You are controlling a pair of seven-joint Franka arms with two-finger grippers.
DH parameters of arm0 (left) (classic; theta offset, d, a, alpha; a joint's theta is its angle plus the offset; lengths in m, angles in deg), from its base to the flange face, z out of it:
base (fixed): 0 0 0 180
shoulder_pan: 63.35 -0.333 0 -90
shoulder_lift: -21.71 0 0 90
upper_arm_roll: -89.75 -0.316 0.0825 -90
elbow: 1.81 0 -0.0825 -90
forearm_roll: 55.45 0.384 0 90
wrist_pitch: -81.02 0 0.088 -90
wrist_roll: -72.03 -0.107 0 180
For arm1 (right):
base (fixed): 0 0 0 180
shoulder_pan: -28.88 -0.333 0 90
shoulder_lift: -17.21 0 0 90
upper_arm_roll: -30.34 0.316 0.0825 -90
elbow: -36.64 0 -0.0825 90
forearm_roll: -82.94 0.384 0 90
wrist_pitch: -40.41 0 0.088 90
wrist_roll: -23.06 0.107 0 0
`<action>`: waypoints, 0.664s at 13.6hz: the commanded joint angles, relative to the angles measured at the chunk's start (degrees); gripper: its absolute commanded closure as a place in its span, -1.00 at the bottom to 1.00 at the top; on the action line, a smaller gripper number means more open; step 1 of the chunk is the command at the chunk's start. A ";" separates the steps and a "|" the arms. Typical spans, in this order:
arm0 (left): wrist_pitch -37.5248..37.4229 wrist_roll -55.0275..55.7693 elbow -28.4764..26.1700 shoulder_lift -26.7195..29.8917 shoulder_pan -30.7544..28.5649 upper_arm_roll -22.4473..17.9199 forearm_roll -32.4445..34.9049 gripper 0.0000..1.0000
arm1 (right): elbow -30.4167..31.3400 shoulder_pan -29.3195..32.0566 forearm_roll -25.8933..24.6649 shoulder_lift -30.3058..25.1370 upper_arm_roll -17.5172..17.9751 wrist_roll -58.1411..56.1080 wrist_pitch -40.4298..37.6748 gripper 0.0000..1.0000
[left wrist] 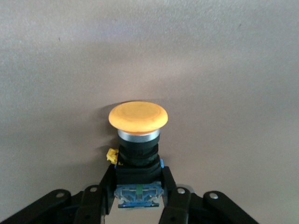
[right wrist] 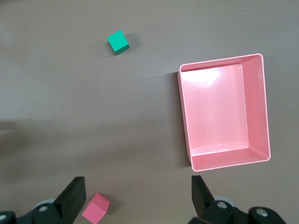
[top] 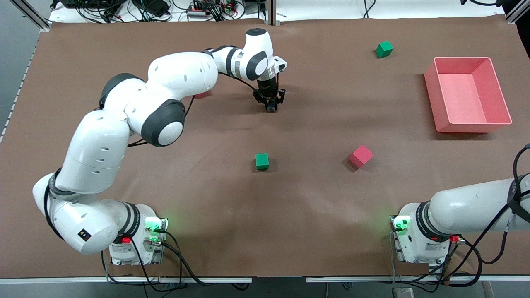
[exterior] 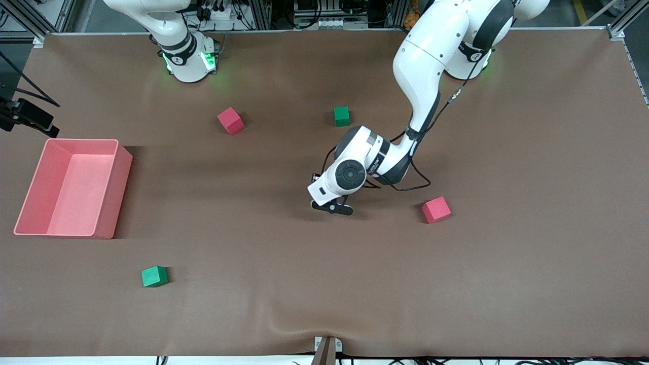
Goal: Place and upright button with both arms
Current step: 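Grasp the lying button's base with the left gripper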
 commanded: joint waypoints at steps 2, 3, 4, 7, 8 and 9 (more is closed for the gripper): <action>0.78 1.43 1.52 0.20 0.30 -0.35 0.99 1.00 | -0.56 0.99 -0.38 -0.14 1.10 -0.29 -0.38 -1.00; 0.78 1.78 1.44 0.99 0.22 -0.44 0.99 1.00 | -0.56 1.07 -0.38 -0.14 1.10 -0.72 -0.47 -1.00; 0.78 3.00 1.35 1.95 0.13 -0.44 0.99 1.00 | -0.56 1.25 -0.38 -0.14 1.10 -0.99 -0.47 -1.00; 1.48 10.45 1.35 3.89 0.74 -0.53 1.16 1.00 | -0.56 0.73 -0.38 -0.14 1.10 -1.25 -0.82 -1.00; 3.84 13.44 1.17 4.51 1.00 -0.53 1.60 1.00 | -0.56 0.55 -0.38 -0.14 1.27 -1.25 -0.82 -1.00; 6.82 16.26 1.00 5.03 1.88 -0.53 2.47 1.00 | -0.47 0.46 -0.38 -0.23 1.36 -1.25 -0.91 -1.00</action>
